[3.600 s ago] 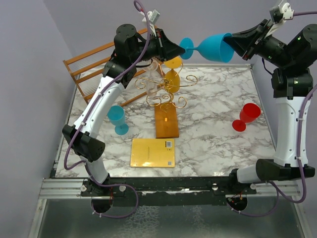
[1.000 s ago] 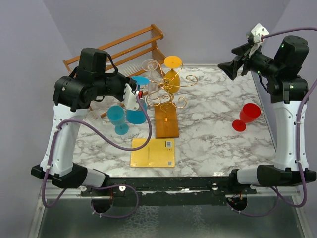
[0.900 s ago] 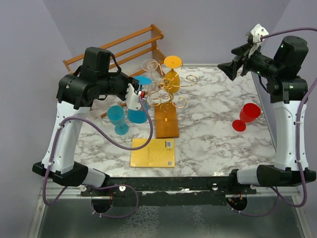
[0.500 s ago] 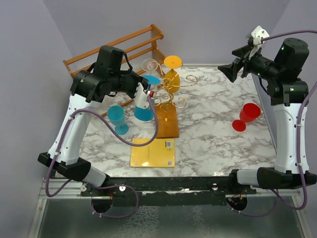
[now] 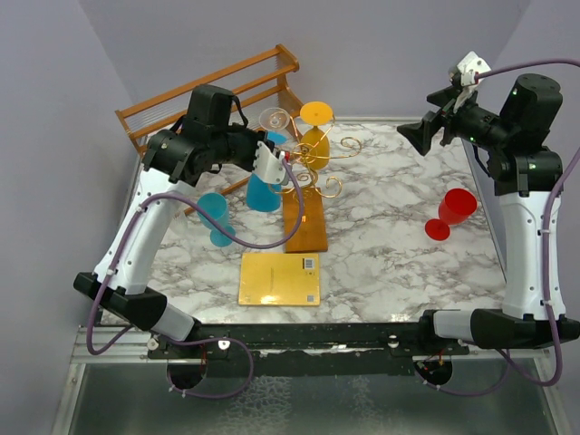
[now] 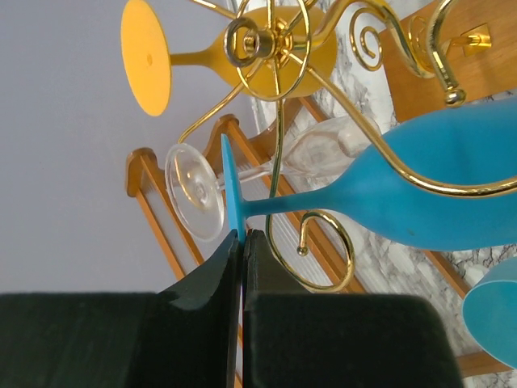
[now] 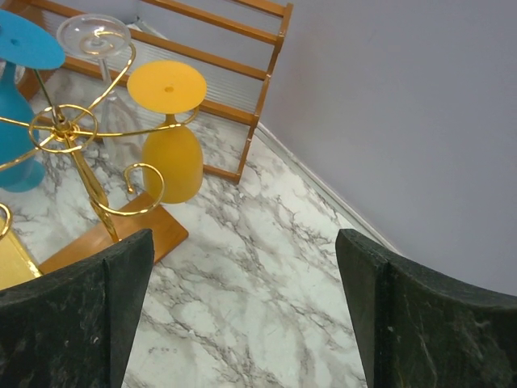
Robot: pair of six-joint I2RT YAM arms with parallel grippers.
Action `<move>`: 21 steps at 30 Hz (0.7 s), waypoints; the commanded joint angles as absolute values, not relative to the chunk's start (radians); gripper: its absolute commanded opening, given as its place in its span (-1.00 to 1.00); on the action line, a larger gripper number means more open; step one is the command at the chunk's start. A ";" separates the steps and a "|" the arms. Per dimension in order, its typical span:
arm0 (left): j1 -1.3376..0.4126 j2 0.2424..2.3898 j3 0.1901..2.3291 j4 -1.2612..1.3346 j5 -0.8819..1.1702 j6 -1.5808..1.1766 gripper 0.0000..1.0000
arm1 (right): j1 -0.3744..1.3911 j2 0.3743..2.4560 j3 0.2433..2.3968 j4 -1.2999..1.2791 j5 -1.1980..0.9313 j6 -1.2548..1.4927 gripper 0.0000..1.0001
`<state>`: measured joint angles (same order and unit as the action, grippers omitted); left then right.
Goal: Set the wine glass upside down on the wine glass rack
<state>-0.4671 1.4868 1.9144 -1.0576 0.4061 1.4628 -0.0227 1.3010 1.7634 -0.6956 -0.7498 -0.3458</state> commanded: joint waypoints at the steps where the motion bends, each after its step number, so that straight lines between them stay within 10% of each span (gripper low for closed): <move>1: -0.474 1.445 1.910 -1.009 0.332 1.380 -1.00 | -0.025 1.281 1.747 -0.665 -0.691 -0.350 0.97; 21: -0.472 1.392 1.936 -1.115 0.234 1.302 -1.00 | -0.025 1.299 1.741 -0.664 -0.665 -0.360 0.99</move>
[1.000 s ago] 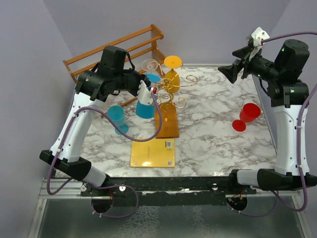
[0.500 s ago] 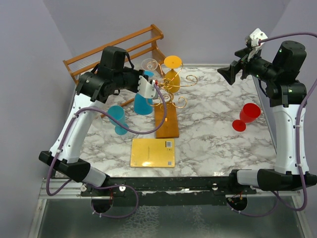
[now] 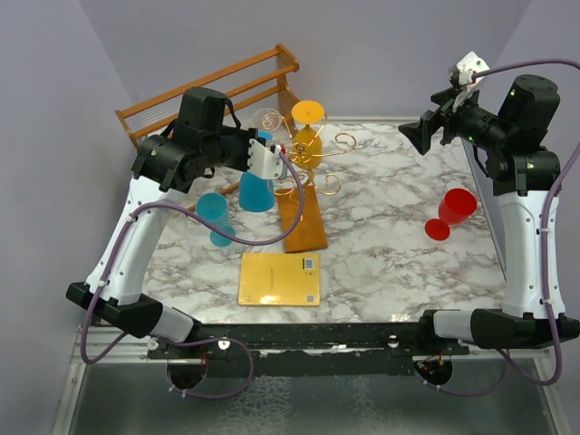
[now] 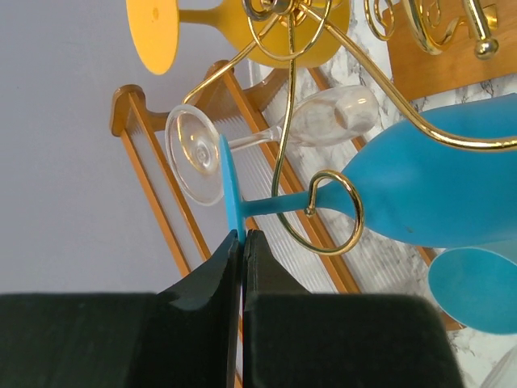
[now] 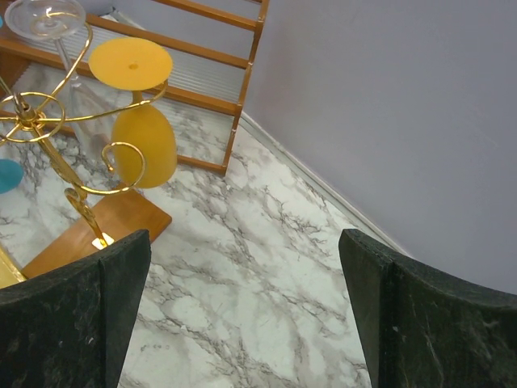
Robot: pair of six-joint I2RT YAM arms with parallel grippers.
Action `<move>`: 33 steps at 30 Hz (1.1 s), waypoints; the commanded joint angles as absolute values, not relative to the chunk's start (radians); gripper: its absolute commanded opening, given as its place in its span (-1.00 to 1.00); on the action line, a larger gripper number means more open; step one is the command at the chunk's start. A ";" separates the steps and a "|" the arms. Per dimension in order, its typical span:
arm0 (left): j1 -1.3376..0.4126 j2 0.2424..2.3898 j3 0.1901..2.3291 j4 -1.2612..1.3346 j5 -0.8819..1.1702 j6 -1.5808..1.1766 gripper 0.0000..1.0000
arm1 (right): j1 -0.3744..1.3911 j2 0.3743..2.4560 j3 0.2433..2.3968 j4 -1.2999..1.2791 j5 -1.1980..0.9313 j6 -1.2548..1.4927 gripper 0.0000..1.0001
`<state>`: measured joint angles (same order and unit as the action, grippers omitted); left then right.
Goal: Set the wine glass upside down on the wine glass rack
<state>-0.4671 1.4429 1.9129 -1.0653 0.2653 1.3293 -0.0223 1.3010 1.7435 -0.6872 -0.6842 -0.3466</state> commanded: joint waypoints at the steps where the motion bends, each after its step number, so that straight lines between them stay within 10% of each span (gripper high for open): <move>1: -0.473 1.391 1.934 -1.118 0.232 1.301 -1.00 | -0.025 1.301 1.740 -0.663 -0.668 -0.360 0.99; 33: -0.473 1.389 1.957 -1.243 0.331 1.399 -0.99 | -0.025 1.306 1.731 -0.666 -0.685 -0.361 0.99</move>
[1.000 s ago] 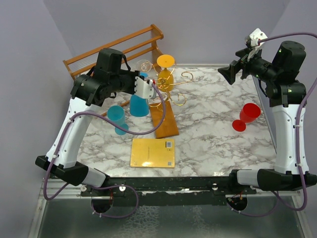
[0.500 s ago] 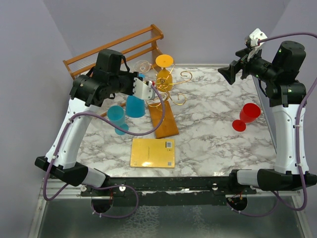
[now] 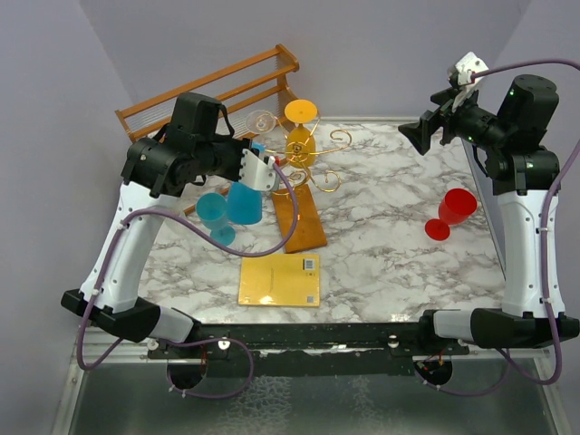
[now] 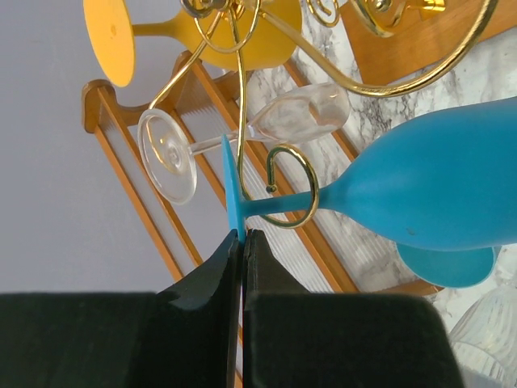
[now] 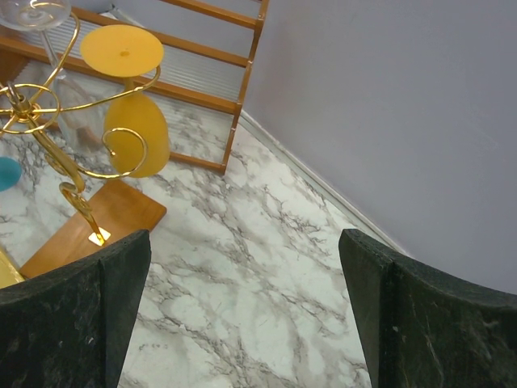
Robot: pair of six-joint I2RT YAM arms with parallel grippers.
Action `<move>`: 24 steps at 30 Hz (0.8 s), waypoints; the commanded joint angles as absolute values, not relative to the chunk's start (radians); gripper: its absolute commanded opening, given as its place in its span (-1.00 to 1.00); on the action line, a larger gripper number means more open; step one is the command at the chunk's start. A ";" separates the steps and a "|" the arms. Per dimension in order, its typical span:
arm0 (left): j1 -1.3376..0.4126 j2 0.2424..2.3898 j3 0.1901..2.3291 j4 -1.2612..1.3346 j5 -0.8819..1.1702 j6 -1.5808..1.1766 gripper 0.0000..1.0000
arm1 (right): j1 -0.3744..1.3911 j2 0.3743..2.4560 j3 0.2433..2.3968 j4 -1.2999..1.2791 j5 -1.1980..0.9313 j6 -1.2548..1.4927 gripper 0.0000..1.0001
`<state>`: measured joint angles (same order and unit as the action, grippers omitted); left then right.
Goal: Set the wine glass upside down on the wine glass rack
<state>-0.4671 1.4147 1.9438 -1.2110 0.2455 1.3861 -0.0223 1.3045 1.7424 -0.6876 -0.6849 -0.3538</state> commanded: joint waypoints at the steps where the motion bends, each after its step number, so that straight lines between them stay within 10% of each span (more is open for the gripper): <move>1: -0.474 1.389 1.955 -1.240 0.340 1.397 -0.99 | -0.025 1.304 1.729 -0.666 -0.685 -0.362 0.99; 24: -0.474 1.407 1.892 -1.282 0.439 1.401 -0.47 | -0.025 1.242 1.637 -0.701 -0.374 -0.445 0.99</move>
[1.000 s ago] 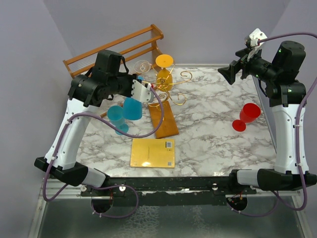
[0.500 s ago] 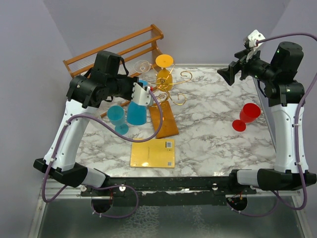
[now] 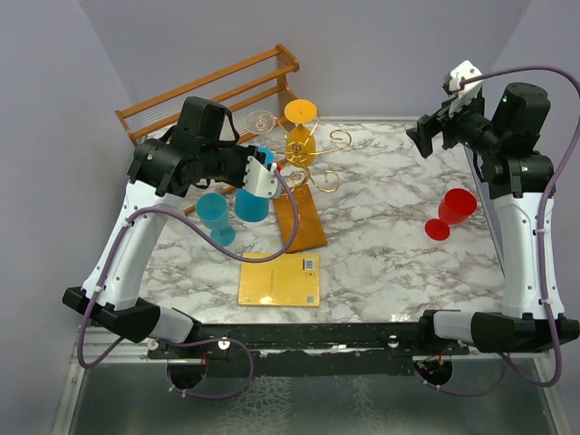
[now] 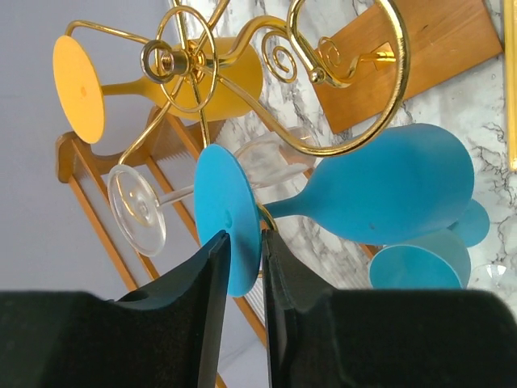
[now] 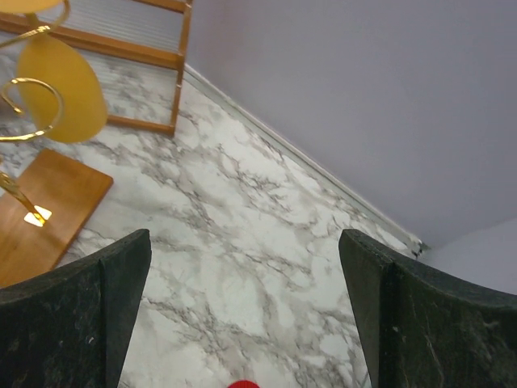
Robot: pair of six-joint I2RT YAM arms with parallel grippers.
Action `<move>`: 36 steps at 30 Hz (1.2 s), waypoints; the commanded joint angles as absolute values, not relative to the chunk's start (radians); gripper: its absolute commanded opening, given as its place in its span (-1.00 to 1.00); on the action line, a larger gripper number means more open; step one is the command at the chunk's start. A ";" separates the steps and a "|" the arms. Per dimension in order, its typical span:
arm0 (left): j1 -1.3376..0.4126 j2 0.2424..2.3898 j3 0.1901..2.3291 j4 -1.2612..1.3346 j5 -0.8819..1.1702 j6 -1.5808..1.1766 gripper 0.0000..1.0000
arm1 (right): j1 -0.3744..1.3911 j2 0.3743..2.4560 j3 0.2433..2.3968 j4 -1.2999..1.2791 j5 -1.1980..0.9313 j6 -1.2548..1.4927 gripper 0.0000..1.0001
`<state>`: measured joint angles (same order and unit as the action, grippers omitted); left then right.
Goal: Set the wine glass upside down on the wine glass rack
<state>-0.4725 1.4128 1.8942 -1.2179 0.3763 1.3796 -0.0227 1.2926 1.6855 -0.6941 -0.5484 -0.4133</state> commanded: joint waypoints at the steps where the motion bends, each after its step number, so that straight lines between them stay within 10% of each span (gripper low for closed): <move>1: -0.474 1.405 1.894 -1.290 0.440 1.402 -0.46 | -0.025 1.230 1.611 -0.698 -0.349 -0.442 0.99; 22: -0.474 1.475 2.107 -1.193 0.484 0.991 0.39 | -0.230 1.099 1.176 -0.645 0.041 -0.359 0.82; 36: -0.470 1.469 2.062 -0.931 -0.028 0.501 0.84 | -0.270 1.237 1.144 -0.615 0.076 -0.360 0.39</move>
